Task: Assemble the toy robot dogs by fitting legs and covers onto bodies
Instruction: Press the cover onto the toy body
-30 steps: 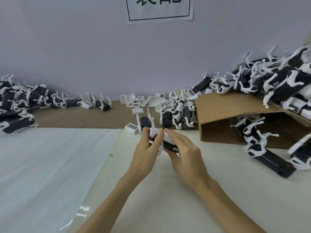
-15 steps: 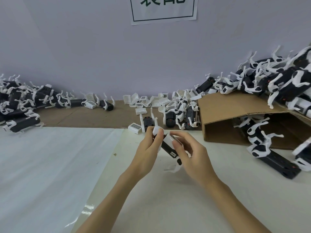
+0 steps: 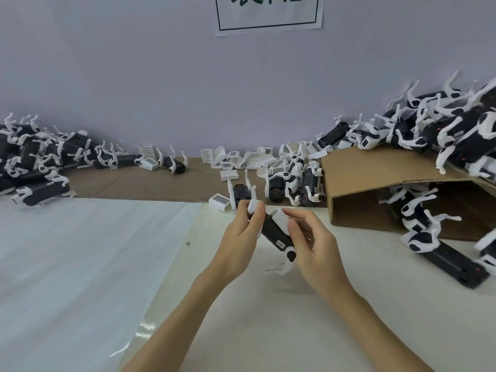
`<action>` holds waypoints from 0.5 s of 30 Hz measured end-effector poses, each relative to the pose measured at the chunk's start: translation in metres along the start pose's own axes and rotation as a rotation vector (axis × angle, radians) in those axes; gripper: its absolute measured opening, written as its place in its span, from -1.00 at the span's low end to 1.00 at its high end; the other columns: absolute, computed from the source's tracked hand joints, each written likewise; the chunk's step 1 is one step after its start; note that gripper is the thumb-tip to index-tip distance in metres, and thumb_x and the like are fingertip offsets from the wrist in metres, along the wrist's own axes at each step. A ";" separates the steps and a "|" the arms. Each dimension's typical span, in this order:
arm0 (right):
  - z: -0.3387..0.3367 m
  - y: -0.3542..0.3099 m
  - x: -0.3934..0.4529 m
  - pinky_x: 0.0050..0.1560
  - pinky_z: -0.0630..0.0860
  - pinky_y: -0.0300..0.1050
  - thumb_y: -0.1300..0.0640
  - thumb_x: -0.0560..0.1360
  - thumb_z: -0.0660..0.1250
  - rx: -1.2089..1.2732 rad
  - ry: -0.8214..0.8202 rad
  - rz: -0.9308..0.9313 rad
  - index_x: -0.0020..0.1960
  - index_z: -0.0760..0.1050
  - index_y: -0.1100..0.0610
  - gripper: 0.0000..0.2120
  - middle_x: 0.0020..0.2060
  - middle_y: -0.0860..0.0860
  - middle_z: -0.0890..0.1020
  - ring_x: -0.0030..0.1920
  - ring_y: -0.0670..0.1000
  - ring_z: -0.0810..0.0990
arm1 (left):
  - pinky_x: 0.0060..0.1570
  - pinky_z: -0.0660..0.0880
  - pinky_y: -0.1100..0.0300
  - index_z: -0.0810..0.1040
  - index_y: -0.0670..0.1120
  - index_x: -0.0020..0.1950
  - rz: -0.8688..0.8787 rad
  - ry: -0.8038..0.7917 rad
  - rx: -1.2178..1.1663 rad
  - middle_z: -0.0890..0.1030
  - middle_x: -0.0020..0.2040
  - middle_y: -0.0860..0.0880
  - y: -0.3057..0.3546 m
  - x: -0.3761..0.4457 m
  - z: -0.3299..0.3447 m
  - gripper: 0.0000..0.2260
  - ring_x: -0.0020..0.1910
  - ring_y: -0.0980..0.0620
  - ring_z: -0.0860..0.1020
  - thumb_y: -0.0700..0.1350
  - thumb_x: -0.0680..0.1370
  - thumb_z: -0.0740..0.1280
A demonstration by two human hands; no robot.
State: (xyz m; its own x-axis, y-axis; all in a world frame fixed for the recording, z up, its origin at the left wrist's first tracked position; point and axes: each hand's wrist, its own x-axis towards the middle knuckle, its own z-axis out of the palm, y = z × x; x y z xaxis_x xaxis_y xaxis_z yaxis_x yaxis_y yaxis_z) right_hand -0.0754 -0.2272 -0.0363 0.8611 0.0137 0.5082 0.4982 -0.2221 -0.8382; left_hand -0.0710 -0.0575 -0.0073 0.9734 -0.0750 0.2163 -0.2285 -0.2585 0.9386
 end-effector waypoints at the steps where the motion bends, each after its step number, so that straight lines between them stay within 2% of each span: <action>1: 0.000 -0.001 0.000 0.09 0.60 -0.26 0.03 0.67 0.29 -0.022 -0.004 -0.009 0.30 0.58 0.02 -0.75 0.06 -0.22 0.70 0.15 -0.14 0.67 | -0.08 0.36 0.09 0.39 0.09 -0.01 -0.003 0.002 0.003 0.42 -0.27 0.26 0.000 0.000 0.000 -0.59 -0.27 0.22 0.38 0.42 0.61 0.08; 4: 0.000 -0.005 -0.001 0.03 0.56 -0.39 -0.01 0.63 0.34 -0.111 -0.012 -0.061 0.29 0.60 0.04 -0.72 0.08 -0.18 0.70 0.12 -0.20 0.66 | -0.02 0.41 0.06 0.42 0.06 0.08 -0.022 -0.001 0.002 0.44 -0.24 0.27 -0.001 0.001 0.001 -0.50 -0.22 0.21 0.43 0.48 0.55 0.08; 9: -0.004 -0.008 0.000 0.11 0.54 -0.33 0.08 0.64 0.40 -0.232 -0.018 -0.153 0.30 0.61 0.07 -0.75 0.11 -0.14 0.70 0.14 -0.14 0.66 | -0.01 0.41 0.04 0.40 0.06 0.08 -0.033 -0.002 -0.001 0.44 -0.25 0.28 0.000 0.002 0.001 -0.47 -0.25 0.23 0.42 0.50 0.51 0.08; 15: 0.003 -0.011 -0.001 0.09 0.51 -0.42 0.09 0.65 0.35 -0.177 -0.018 -0.068 0.31 0.59 0.06 -0.75 0.12 -0.12 0.69 0.15 -0.20 0.64 | 0.03 0.44 0.02 0.40 0.08 0.08 -0.044 0.008 -0.003 0.45 -0.24 0.28 -0.003 0.003 0.000 -0.48 -0.21 0.22 0.45 0.51 0.51 0.08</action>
State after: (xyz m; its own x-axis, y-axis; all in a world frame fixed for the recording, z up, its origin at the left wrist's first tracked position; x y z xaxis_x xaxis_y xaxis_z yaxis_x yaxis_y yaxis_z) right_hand -0.0817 -0.2220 -0.0281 0.8286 0.0514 0.5575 0.5309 -0.3880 -0.7534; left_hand -0.0675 -0.0569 -0.0095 0.9827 -0.0561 0.1763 -0.1849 -0.2583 0.9482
